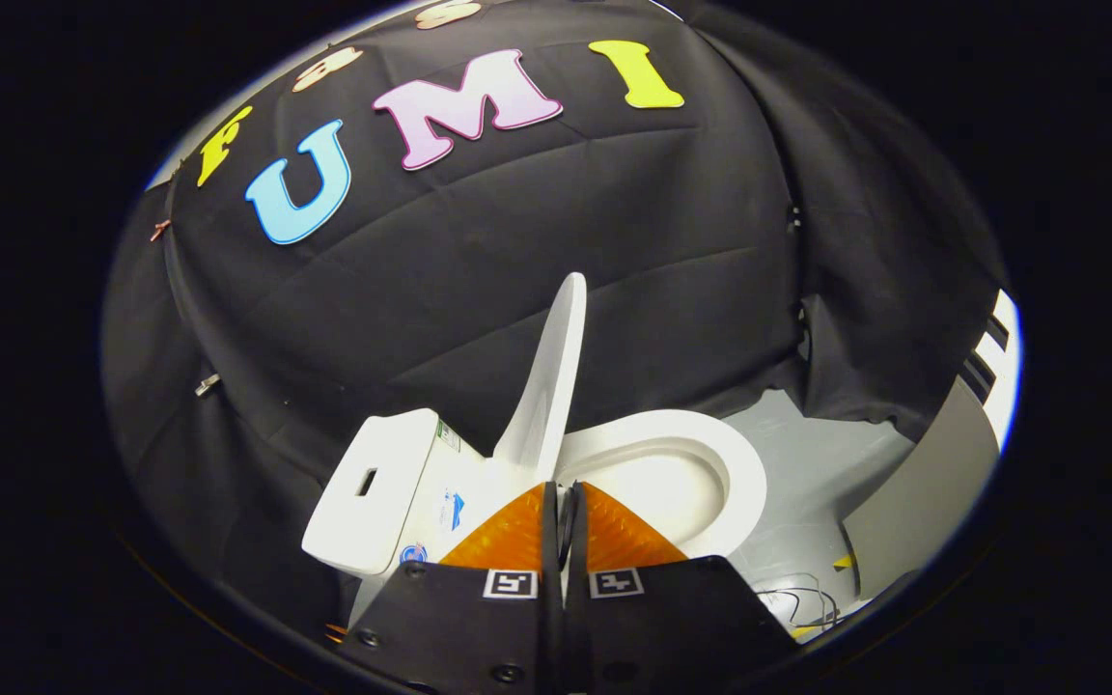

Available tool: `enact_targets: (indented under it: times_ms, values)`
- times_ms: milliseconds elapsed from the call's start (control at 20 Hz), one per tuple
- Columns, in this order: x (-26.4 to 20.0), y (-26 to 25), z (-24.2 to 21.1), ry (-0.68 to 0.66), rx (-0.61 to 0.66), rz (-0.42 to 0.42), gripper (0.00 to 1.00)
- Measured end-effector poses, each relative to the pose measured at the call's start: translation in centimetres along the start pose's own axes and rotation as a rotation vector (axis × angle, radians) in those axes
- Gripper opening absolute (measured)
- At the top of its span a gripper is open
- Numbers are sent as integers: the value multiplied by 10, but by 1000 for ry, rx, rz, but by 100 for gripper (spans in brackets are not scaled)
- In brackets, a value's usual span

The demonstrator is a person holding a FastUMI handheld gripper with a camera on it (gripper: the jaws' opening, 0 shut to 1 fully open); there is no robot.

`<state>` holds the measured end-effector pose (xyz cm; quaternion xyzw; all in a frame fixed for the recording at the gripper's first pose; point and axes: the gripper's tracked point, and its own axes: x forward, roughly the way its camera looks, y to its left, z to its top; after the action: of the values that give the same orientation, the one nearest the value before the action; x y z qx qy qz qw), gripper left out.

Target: Open the toilet lid.

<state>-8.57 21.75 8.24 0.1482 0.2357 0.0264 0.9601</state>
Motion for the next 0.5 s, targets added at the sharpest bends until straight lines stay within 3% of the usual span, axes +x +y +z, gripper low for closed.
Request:
enact_targets:
  times_ms: [500]
  values:
    - [-15,126,1,-86,-208,-48,5]
